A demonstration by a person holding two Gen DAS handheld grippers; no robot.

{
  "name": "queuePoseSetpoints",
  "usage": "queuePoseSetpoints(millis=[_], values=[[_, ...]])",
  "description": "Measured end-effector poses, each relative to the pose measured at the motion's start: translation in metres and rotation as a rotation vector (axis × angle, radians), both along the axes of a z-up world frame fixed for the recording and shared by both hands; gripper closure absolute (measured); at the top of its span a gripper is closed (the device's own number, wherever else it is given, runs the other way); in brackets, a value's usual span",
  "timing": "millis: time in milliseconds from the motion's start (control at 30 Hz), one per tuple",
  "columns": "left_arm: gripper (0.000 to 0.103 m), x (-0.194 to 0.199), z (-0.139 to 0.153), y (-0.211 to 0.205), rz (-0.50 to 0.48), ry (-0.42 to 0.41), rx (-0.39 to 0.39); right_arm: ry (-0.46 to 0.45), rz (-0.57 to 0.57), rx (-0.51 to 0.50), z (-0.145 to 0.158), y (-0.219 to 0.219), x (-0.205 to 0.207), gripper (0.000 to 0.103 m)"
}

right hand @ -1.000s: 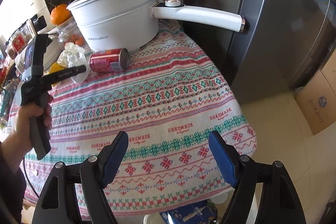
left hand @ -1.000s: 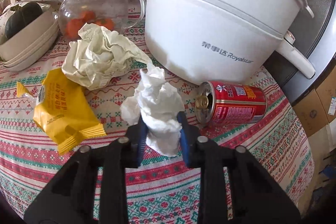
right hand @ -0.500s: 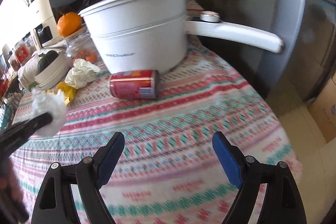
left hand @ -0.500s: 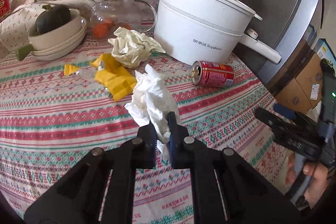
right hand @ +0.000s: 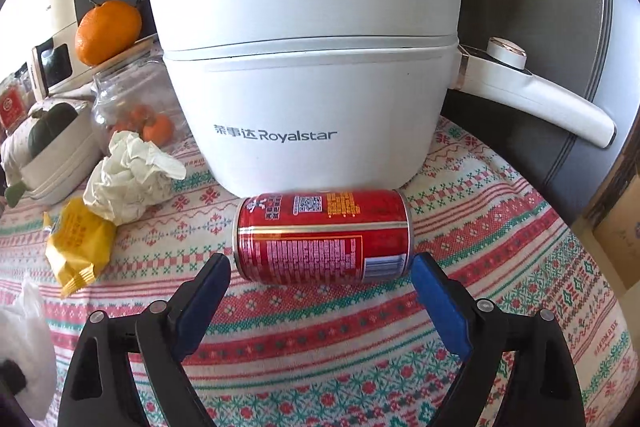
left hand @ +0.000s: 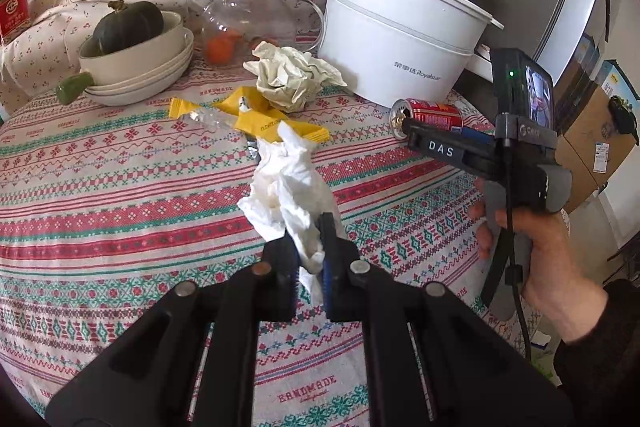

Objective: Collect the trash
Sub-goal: 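Grasp the red soda can with the right gripper while the left holds the tissue, then carry the tissue and red can over the bin and open both grippers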

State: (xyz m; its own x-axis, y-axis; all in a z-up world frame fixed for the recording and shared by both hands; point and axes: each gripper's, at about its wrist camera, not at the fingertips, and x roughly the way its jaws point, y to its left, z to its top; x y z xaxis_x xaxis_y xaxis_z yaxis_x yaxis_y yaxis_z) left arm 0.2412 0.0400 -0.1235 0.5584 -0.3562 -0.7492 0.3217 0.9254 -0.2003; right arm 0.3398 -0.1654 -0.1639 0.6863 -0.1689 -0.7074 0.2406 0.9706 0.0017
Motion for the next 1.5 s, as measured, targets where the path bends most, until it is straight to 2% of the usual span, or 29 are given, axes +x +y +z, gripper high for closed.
queuePoseSetpoints(millis=[167, 233, 300, 500, 633, 833, 1100, 1333, 1500], values=[[0.093, 0.001, -0.005, 0.002, 0.006, 0.009, 0.015, 0.016, -0.006, -0.008, -0.008, -0.003, 0.016, 0.01], [0.093, 0.0, -0.006, 0.003, 0.01, 0.01, 0.022, 0.015, 0.001, 0.023, -0.008, -0.008, 0.019, 0.012], [0.093, 0.0, -0.007, 0.003, 0.014, 0.016, 0.026, -0.002, 0.007, 0.044, -0.005, -0.013, 0.017, 0.013], [0.093, -0.003, 0.003, -0.007, 0.004, 0.02, 0.039, 0.021, 0.06, 0.063, 0.013, -0.021, -0.003, 0.014], [0.094, -0.013, 0.02, -0.02, -0.025, 0.014, 0.066, 0.029, 0.085, 0.071, 0.038, -0.032, -0.03, 0.014], [0.094, -0.048, 0.057, -0.045, -0.075, -0.026, 0.096, 0.041, 0.108, 0.082, 0.082, -0.057, -0.092, 0.014], [0.094, -0.104, 0.095, -0.078, -0.125, -0.065, 0.091, 0.066, 0.092, 0.101, 0.125, -0.09, -0.183, 0.014], [0.094, -0.151, 0.103, -0.11, -0.191, -0.054, 0.065, 0.084, 0.053, 0.15, 0.138, -0.117, -0.247, 0.014], [0.094, -0.178, 0.089, -0.14, -0.27, 0.006, 0.032, 0.141, 0.027, 0.205, 0.119, -0.135, -0.279, 0.014]])
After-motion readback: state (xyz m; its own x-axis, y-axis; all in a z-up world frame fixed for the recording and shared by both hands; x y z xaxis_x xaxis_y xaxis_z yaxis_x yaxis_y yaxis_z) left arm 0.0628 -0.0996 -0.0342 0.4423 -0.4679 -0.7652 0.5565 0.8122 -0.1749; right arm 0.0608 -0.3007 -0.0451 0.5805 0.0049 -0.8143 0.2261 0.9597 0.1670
